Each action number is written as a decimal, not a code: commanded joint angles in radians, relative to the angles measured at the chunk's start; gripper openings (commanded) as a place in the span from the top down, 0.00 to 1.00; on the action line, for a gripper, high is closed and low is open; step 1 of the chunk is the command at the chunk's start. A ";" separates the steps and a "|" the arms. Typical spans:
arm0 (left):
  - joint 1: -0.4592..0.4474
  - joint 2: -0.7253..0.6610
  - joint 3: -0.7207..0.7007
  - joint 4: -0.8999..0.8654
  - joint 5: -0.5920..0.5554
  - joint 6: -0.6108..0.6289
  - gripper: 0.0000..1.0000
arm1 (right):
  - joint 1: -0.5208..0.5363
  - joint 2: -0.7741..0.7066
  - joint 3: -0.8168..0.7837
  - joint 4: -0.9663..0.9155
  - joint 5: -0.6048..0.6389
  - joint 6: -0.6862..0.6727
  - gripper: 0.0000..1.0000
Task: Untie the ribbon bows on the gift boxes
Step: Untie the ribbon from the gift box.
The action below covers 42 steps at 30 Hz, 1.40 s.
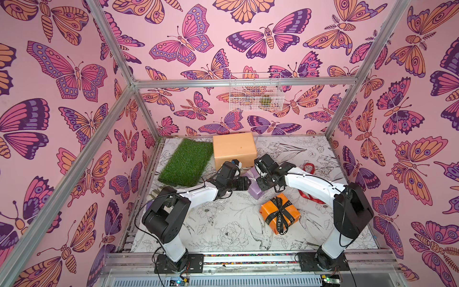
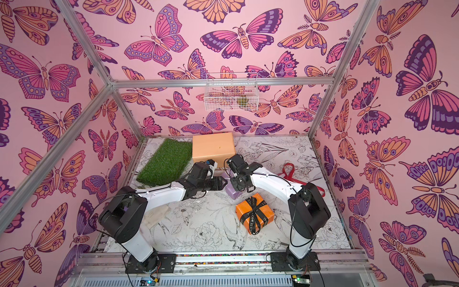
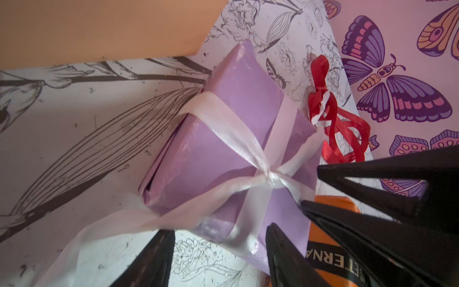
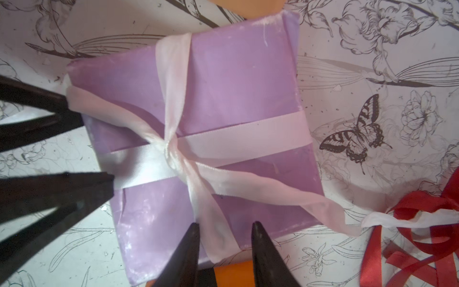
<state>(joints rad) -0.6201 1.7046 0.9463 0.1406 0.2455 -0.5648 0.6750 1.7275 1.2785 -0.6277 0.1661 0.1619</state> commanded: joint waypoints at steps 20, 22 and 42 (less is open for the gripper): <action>0.029 0.089 0.021 -0.016 0.043 -0.014 0.46 | -0.213 -0.320 -0.374 0.057 0.094 0.313 1.00; 0.028 0.092 0.027 -0.018 0.050 -0.014 0.46 | -0.284 -0.333 -0.441 0.089 0.022 0.336 1.00; 0.106 -0.003 0.143 -0.063 0.187 0.052 0.00 | -0.339 -0.275 -0.277 0.280 -0.320 0.157 0.45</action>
<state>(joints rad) -0.5411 1.7130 1.0565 0.0959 0.3813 -0.5636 0.3382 1.4006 0.9527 -0.3939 -0.0772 0.3717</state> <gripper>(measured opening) 0.994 0.553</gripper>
